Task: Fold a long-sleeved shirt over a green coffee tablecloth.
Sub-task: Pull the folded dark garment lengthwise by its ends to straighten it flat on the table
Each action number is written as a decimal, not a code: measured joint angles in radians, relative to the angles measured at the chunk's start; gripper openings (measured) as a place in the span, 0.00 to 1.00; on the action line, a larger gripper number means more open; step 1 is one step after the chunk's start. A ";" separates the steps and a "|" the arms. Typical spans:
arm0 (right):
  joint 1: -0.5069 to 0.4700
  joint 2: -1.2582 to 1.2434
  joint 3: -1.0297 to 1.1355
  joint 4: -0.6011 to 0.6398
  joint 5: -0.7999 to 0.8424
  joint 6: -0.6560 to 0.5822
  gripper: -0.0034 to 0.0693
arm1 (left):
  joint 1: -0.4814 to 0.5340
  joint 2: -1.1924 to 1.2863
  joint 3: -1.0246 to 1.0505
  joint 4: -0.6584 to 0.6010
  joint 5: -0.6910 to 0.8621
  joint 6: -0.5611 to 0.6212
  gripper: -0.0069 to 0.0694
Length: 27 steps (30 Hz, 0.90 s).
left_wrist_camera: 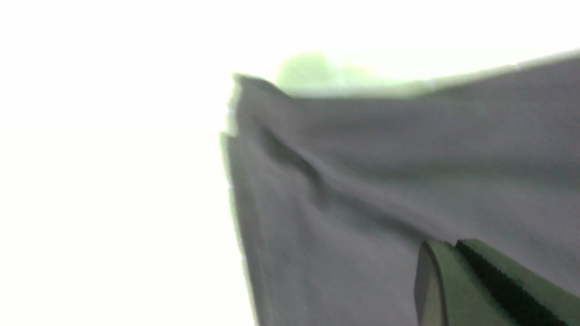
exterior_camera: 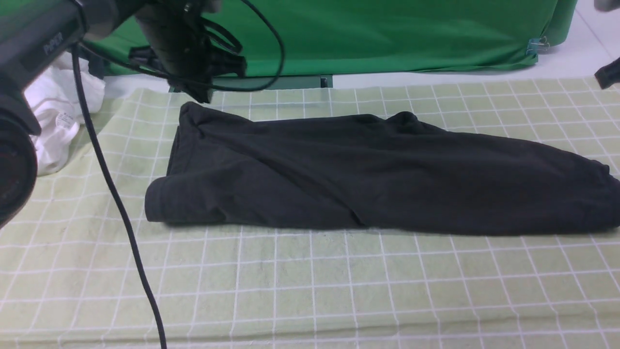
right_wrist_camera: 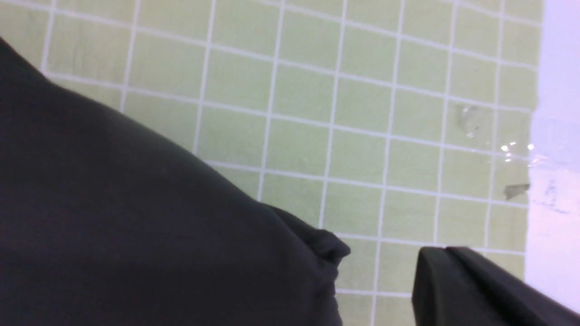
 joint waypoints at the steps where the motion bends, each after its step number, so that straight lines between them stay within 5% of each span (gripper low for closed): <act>1: 0.000 -0.003 0.000 0.000 0.000 0.000 0.06 | 0.007 0.003 -0.005 0.001 -0.003 0.000 0.11; 8: 0.000 -0.009 0.000 0.046 0.022 0.000 0.07 | 0.062 0.098 -0.029 0.010 -0.117 -0.010 0.28; 18: 0.000 -0.008 0.000 0.067 0.022 0.000 0.11 | 0.063 0.191 -0.032 0.001 -0.214 -0.010 0.84; 20: 0.000 -0.008 0.000 0.075 0.022 0.000 0.12 | 0.063 0.205 -0.032 -0.025 -0.245 -0.010 0.89; 23: 0.000 -0.008 0.000 0.084 0.022 0.000 0.12 | 0.063 0.212 -0.032 -0.048 -0.266 -0.010 0.86; 27: 0.000 -0.008 0.000 0.097 0.022 -0.001 0.13 | 0.063 0.215 -0.032 -0.083 -0.284 0.009 0.49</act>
